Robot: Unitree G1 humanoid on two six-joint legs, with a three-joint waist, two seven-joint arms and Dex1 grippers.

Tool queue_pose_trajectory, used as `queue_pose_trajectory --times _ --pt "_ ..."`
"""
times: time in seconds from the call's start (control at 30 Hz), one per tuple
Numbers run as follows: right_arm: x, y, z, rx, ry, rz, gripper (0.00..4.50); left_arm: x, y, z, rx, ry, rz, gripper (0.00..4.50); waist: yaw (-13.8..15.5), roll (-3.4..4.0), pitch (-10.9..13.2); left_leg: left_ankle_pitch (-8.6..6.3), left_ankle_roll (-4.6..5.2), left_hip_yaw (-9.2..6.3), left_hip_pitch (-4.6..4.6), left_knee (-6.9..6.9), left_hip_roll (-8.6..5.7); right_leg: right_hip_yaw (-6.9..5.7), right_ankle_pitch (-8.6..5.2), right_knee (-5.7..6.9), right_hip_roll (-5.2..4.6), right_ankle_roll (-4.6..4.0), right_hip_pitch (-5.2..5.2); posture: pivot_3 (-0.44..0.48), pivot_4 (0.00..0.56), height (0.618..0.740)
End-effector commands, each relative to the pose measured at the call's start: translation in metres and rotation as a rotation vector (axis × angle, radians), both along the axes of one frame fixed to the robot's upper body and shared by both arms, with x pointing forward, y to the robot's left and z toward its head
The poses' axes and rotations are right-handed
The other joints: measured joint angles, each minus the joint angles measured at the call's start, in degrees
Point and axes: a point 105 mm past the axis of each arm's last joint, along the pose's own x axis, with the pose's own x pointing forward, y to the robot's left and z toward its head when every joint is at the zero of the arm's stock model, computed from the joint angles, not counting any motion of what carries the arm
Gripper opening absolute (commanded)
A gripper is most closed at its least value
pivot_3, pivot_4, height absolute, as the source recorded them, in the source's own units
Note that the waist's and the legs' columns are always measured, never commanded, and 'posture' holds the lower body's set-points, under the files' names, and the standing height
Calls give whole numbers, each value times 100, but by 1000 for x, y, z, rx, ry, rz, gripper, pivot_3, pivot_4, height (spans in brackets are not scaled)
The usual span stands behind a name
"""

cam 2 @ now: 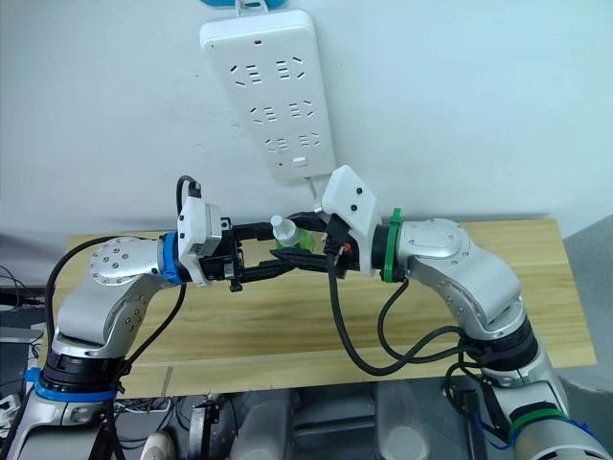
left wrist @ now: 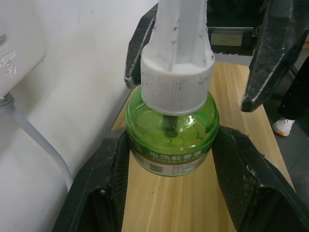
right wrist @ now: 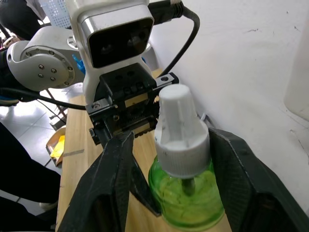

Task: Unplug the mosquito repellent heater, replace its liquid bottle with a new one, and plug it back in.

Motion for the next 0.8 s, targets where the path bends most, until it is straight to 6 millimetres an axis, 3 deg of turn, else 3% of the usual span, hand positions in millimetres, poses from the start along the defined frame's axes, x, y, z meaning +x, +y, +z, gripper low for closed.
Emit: queue_pose_trajectory --times 0.03,0.2,0.4,0.8 --pt "-6 5 5 8 -29 33 2421 -9 -8 11 -14 -53 -44 2193 0 0 0 0 0 0 0 0 0 0 0 0 0 0 0 -164 438 730" --pt "-6 6 6 13 -31 37 2421 -10 -9 13 -15 -54 -49 2193 0 0 0 0 0 0 0 0 0 0 0 0 0 0 0 -164 437 730" --pt "-5 7 7 13 -39 42 1117 -11 -9 14 -15 -49 -64 2193 1 0 0 0 0 0 0 0 0 0 0 0 0 0 0 -162 436 730" --pt "-29 9 8 -5 -109 235 1118 -16 -4 18 1 -6 -147 2193 4 0 0 0 -1 0 0 1 0 0 0 1 0 0 0 -155 426 730"
